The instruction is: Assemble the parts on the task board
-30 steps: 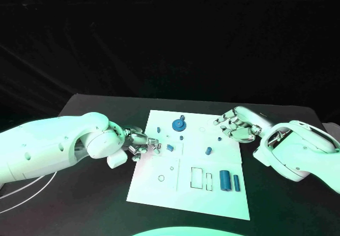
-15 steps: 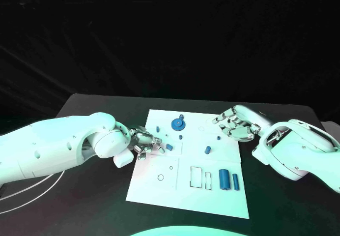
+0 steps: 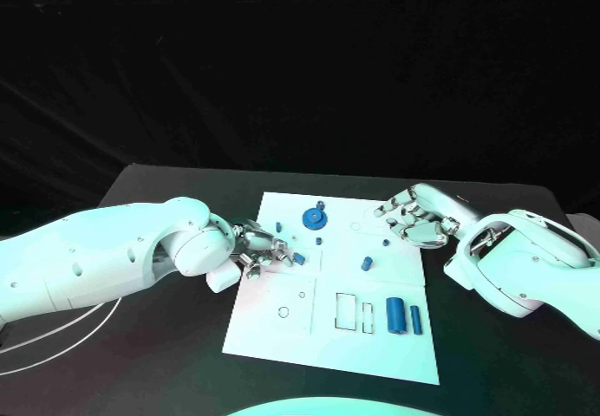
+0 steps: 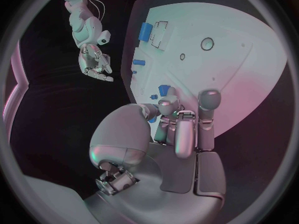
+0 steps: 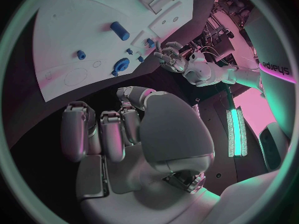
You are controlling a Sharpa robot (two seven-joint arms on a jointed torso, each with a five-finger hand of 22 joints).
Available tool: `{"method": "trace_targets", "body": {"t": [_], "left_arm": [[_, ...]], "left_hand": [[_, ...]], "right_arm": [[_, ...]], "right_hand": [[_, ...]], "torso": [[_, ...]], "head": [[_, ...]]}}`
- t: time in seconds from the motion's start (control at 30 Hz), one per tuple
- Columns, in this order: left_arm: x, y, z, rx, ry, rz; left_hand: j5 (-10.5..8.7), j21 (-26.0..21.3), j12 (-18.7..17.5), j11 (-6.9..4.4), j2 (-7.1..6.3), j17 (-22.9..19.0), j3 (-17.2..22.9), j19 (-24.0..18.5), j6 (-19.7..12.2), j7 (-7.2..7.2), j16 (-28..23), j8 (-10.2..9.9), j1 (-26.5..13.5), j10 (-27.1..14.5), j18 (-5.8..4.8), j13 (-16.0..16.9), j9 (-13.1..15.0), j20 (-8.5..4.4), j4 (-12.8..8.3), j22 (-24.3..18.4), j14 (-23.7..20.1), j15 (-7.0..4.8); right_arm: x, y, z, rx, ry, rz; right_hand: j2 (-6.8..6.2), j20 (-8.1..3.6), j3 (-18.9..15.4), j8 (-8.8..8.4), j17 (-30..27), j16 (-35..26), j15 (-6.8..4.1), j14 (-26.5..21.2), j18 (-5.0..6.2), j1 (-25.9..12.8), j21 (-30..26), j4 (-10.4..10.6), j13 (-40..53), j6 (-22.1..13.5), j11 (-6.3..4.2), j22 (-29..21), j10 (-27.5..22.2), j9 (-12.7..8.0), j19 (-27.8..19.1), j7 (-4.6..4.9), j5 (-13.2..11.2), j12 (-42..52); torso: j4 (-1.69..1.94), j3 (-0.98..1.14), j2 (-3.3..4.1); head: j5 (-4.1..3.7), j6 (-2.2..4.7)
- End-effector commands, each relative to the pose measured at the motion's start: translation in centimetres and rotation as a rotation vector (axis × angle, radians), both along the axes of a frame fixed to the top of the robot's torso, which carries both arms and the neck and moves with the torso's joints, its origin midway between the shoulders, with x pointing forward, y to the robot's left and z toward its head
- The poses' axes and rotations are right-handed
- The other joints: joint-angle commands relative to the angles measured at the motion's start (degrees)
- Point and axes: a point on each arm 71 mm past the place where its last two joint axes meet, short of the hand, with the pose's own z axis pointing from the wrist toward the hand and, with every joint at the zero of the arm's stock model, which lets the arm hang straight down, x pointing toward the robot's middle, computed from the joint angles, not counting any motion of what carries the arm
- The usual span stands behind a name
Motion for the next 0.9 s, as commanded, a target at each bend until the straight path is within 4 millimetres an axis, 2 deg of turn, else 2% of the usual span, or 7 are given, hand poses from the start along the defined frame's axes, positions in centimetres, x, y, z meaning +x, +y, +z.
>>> {"method": "trace_targets", "body": {"t": [0.03,0.27,0.9], "left_arm": [[0.16,-0.14,-0.05,0.014,-0.015,0.000],[0.39,-0.11,-0.15,0.028,-0.024,0.004],[0.61,-0.69,-0.29,0.033,-0.022,-0.013]], "left_hand": [[-0.03,0.2,0.2,0.16,-0.62,12.2,0.5,0.3,0.4,-0.12,0.2,-0.3,-0.2,0.2,-0.54,-0.1,-0.1,0.28,0.1,0.1,5.2,0.53],[-0.04,0.2,0.1,0.16,-0.69,12.1,0.8,0.3,0.4,-0.12,0.2,-0.3,-0.3,0.1,-0.53,-0.2,-0.2,0.28,0.1,0.0,5.2,0.53],[-0.04,0.4,0.1,0.17,-0.80,12.3,1.3,0.4,0.5,-0.12,0.3,-0.3,-0.4,0.1,-0.59,-0.3,-0.3,0.29,0.1,0.3,5.2,0.53]], "right_arm": [[-0.07,0.09,0.06,-0.004,-0.012,0.005],[-0.09,0.06,0.07,-0.004,-0.012,0.004],[-0.09,0.03,0.10,-0.004,-0.012,0.002]], "right_hand": [[0.09,0.18,0.2,-0.22,9.8,0.1,0.01,4.7,-0.27,-0.6,0.1,0.1,3.3,0.5,-0.19,7.1,-0.1,-0.1,0.1,-0.06,0.0,0.1],[-0.02,0.16,0.4,-0.23,9.8,0.1,0.00,4.7,-0.26,-0.8,0.0,-0.1,3.2,0.6,-0.20,7.1,-0.2,-0.1,0.1,-0.08,0.1,0.1],[-0.05,0.16,0.4,-0.21,9.8,0.1,-0.01,4.7,-0.26,-0.8,0.0,-0.2,3.2,0.7,-0.21,7.1,-0.2,-0.1,0.0,-0.09,0.1,0.1]], "torso": [[0.00,0.03,-0.03],[-0.03,0.07,-0.01],[0.01,0.01,-0.02]], "head": [[-0.01,-0.04],[-0.13,-0.05],[-0.23,-0.10]]}}
